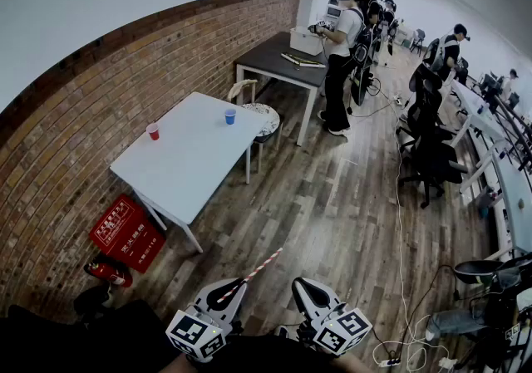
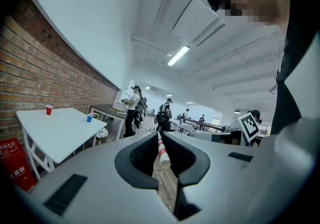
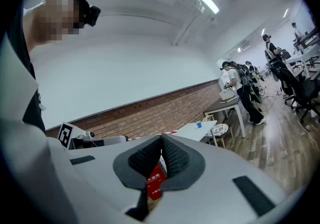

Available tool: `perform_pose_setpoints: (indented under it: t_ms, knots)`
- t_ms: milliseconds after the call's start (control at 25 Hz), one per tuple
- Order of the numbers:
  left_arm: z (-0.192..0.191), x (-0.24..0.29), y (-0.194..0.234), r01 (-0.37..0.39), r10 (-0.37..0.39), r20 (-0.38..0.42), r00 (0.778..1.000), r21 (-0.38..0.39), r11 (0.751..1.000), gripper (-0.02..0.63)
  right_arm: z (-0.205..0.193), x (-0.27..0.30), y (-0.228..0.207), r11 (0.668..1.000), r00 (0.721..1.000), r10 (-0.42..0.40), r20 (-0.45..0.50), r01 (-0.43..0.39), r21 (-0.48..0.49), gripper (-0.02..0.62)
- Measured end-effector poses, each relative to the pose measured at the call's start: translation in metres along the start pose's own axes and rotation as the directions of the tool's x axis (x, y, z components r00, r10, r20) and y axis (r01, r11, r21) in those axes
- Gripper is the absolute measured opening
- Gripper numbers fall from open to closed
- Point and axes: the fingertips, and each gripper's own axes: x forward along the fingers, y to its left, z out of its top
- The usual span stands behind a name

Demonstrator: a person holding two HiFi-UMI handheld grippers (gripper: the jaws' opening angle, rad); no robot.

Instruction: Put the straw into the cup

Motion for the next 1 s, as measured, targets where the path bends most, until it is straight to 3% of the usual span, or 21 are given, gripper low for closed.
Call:
perform_pose_setpoints:
  t_ms: [640, 1000]
  knots:
    - [-0.006, 0.018, -0.017, -0.014, 0.013, -0.008, 1.000, -0.013, 1.000, 0.038, 0.003, -0.020, -0.018, 1.000, 1.000, 0.012, -0.008, -0.012, -0.005, 0.028]
    - [-0.023, 0.059, -0.058, -0.040, 0.039, -0.025, 0.999, -0.006, 0.999, 0.038, 0.017, -0.064, -0.064, 1.000, 1.000, 0.023, 0.011, -0.023, 0.001, 0.028]
